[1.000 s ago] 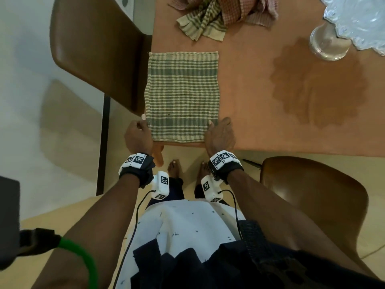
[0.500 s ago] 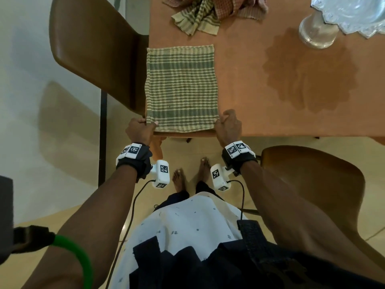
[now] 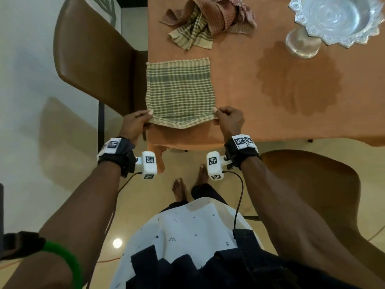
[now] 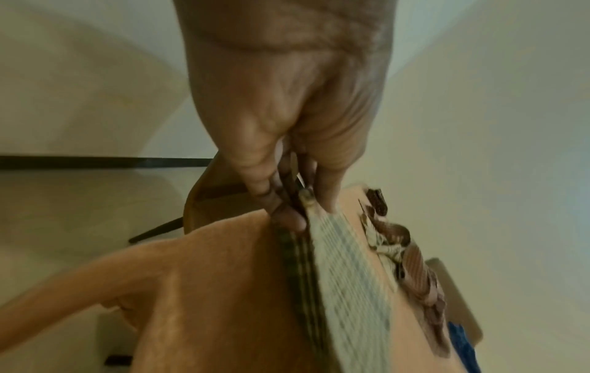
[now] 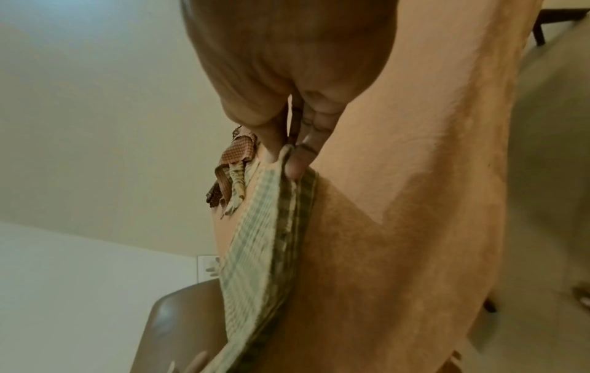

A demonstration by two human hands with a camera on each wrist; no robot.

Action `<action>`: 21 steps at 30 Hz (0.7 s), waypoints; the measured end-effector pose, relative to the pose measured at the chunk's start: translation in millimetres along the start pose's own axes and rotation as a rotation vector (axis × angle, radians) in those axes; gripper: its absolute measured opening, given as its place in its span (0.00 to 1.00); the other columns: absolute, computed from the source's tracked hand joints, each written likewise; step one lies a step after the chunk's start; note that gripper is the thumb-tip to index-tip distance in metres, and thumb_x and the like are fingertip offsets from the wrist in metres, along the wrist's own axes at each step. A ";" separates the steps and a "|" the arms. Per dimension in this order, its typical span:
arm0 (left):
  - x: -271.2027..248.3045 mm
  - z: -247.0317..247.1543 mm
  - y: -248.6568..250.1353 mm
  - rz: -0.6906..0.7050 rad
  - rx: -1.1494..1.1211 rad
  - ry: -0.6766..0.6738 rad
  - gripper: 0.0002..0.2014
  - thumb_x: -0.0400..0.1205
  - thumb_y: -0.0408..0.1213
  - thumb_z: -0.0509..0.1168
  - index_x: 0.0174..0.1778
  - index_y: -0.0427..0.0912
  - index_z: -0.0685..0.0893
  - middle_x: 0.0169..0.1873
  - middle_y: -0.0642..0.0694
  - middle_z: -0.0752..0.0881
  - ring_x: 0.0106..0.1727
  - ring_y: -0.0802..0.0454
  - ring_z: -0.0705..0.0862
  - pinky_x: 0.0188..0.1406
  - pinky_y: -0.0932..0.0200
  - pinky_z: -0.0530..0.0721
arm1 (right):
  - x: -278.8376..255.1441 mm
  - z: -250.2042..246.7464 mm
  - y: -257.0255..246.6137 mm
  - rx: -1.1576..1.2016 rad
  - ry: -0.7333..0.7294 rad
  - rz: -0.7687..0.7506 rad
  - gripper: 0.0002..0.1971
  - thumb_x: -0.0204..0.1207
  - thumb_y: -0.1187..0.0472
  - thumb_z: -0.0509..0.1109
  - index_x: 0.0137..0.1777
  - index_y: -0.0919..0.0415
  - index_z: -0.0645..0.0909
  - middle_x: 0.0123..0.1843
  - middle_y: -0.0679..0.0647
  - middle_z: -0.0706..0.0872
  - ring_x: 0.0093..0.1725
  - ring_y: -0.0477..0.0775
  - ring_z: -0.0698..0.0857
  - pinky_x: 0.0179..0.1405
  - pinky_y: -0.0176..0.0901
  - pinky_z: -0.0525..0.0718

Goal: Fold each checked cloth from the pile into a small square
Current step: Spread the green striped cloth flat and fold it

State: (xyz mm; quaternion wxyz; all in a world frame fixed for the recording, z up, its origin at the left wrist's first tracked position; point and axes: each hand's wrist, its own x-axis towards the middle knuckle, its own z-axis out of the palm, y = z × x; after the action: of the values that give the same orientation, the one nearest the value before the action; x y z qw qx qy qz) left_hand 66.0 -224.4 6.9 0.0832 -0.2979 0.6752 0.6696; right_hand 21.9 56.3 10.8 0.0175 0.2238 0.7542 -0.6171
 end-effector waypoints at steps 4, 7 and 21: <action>18.2 -4.2 26.1 -0.057 0.081 -0.116 0.26 0.73 0.20 0.75 0.68 0.38 0.82 0.57 0.41 0.89 0.52 0.51 0.90 0.42 0.60 0.88 | 19.0 10.9 -17.2 0.068 -0.074 0.172 0.07 0.74 0.73 0.69 0.42 0.68 0.89 0.42 0.60 0.90 0.35 0.57 0.91 0.47 0.52 0.92; 35.6 -4.9 38.1 0.054 0.343 -0.020 0.29 0.64 0.23 0.81 0.60 0.47 0.89 0.56 0.43 0.90 0.56 0.44 0.89 0.51 0.45 0.90 | 45.5 18.2 -22.0 0.101 -0.072 0.234 0.15 0.74 0.77 0.60 0.40 0.67 0.88 0.52 0.64 0.88 0.42 0.61 0.91 0.47 0.52 0.92; 99.0 18.2 89.9 0.310 0.782 0.211 0.09 0.82 0.37 0.70 0.55 0.41 0.91 0.51 0.42 0.91 0.55 0.44 0.88 0.55 0.56 0.81 | 149.5 43.5 -56.7 -0.421 -0.236 -0.160 0.04 0.67 0.65 0.80 0.41 0.63 0.93 0.33 0.51 0.90 0.34 0.44 0.85 0.34 0.30 0.79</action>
State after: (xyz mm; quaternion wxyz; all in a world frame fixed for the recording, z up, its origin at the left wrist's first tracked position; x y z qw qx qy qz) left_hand -65.5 -242.5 31.5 0.0188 -0.2058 0.9197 0.3338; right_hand -143.7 55.0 7.6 0.1027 0.0812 0.8741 -0.4678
